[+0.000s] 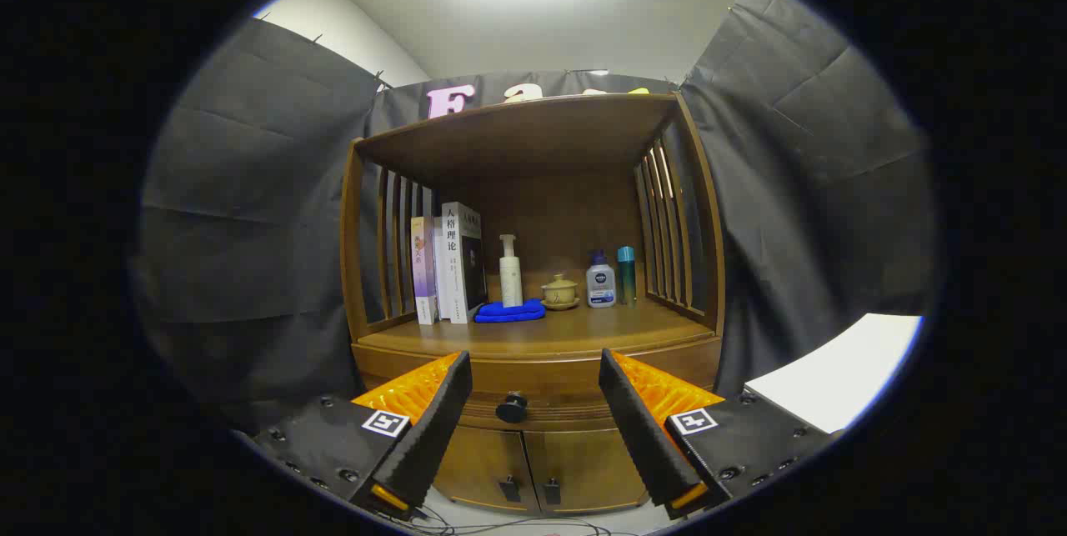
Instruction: Pull open the drawer, take out the items inside it, and place them on the countertop above the cabinet.
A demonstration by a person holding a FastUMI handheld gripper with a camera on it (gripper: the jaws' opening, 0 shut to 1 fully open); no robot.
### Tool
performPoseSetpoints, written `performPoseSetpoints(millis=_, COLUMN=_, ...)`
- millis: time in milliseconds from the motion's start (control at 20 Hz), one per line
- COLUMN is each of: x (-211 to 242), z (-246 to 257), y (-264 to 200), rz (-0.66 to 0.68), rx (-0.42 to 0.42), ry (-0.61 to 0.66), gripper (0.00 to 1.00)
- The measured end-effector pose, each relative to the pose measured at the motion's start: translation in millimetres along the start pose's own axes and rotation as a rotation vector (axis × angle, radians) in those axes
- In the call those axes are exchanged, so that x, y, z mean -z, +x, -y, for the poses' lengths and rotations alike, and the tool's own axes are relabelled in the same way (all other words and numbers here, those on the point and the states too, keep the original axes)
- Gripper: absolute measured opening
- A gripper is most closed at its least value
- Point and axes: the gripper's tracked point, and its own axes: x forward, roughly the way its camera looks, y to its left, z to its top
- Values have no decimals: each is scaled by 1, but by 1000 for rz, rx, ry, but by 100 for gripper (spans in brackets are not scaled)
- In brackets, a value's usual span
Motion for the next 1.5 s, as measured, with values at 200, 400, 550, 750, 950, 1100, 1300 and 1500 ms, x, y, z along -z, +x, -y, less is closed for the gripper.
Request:
performPoseSetpoints(millis=200, x=-2, z=2, y=0, rz=8, rx=9, ry=-1, gripper=98)
performPoseSetpoints(millis=400, x=1, z=-2, y=-1, rz=-2, rx=-2, ry=-24, gripper=98)
performPoseSetpoints(millis=550, x=1, z=-3, y=0, rz=-3, rx=-8, ry=-32, gripper=98)
performPoseSetpoints(millis=750, x=4, z=-5, y=0, rz=-10, rx=-11, ry=-27, gripper=98)
performPoseSetpoints(millis=950, x=4, z=-4, y=0, rz=-9, rx=-8, ry=-19, gripper=98)
performPoseSetpoints(millis=1100, x=6, z=-5, y=0, rz=-8, rx=-8, ry=-21, gripper=98)
performPoseSetpoints(millis=1300, x=6, z=-6, y=-1, rz=-7, rx=-13, ry=-30, gripper=98)
performPoseSetpoints(millis=1500, x=7, z=-6, y=0, rz=-1, rx=-13, ry=-29, gripper=98)
